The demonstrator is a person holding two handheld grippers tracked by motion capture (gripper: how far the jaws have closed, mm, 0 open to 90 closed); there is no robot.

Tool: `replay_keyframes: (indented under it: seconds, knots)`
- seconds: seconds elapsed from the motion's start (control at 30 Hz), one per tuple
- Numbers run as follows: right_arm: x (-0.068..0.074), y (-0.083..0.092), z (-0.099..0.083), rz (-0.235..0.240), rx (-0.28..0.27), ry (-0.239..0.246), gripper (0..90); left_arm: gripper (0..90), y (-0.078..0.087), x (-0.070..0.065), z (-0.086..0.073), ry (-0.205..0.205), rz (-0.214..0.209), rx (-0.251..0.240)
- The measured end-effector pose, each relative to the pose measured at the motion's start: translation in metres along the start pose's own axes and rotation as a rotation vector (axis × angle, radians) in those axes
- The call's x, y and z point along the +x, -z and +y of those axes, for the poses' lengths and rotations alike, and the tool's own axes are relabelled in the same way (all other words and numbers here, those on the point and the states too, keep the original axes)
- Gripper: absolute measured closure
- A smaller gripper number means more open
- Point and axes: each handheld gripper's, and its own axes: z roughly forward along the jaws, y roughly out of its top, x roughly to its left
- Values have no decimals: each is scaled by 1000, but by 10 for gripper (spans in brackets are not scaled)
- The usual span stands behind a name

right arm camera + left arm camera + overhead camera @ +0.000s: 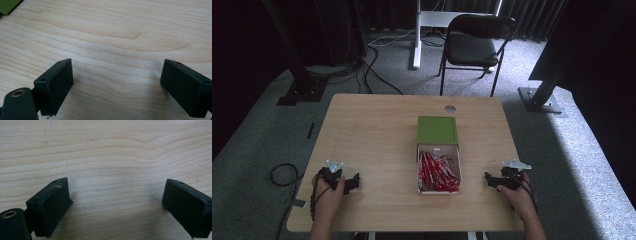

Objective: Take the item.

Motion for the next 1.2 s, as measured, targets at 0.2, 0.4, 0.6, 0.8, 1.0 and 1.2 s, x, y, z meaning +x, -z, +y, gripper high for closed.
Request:
replay_keyframes:
  seconds: [0.2,0.4,0.6,0.8,1.0,1.2]
  knots:
    - [1,4,1,2,10,-48,125,86,0,0,0,2,3,2]
    - [4,9,6,4,-9,-57,124,84,0,-1,0,6,6,1]
    - [10,17,17,10,-38,-79,124,81,0,-2,0,11,11,2]
    - [17,26,27,15,-60,-66,125,81,0,-2,0,15,16,4]
    - [25,36,36,27,-87,-53,126,81,0,-2,0,16,17,3]
    - [31,44,46,25,-113,-42,126,81,0,-2,0,17,17,2]
